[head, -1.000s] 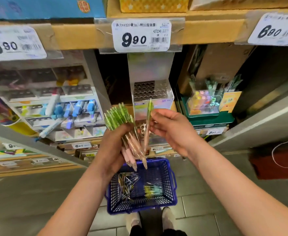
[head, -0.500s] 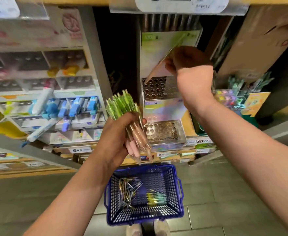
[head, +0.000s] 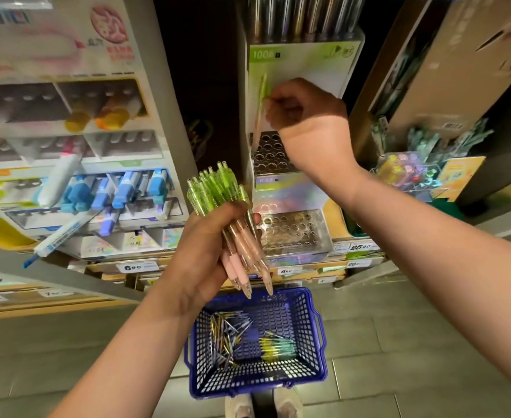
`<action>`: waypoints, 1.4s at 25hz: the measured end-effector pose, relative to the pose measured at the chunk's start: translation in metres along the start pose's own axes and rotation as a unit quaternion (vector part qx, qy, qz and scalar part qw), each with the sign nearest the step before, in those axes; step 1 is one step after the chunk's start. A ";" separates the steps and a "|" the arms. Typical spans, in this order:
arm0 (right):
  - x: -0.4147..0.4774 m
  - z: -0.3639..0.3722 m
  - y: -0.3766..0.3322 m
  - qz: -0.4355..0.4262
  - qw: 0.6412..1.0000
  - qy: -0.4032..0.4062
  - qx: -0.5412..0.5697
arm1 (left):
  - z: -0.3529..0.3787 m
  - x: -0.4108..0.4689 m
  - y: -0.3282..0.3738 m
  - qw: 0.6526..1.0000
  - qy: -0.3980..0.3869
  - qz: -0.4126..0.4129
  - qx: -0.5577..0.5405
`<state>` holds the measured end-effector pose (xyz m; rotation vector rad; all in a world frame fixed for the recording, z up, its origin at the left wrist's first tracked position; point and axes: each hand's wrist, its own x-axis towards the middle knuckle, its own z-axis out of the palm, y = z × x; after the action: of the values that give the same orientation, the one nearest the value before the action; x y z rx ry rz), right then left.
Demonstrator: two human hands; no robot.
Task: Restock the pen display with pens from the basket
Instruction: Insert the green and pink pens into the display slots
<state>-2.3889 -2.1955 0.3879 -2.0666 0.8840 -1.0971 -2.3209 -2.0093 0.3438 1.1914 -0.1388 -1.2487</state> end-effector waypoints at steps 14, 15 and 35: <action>-0.055 -0.025 -0.031 0.211 0.918 -0.336 0.022 | 0.007 0.000 -0.001 0.999 -0.023 0.028 0.007; -0.060 -0.028 -0.034 0.219 0.909 -0.353 0.029 | 0.007 -0.001 -0.002 0.999 -0.026 0.033 0.013; -0.058 -0.027 -0.023 0.367 0.868 -0.185 0.280 | 0.020 0.001 -0.009 0.999 -0.025 -0.006 -0.041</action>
<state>-2.4312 -2.1428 0.3925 -1.2136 0.8968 -0.4317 -2.3395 -2.0209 0.3453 1.0923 -0.1159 -1.2829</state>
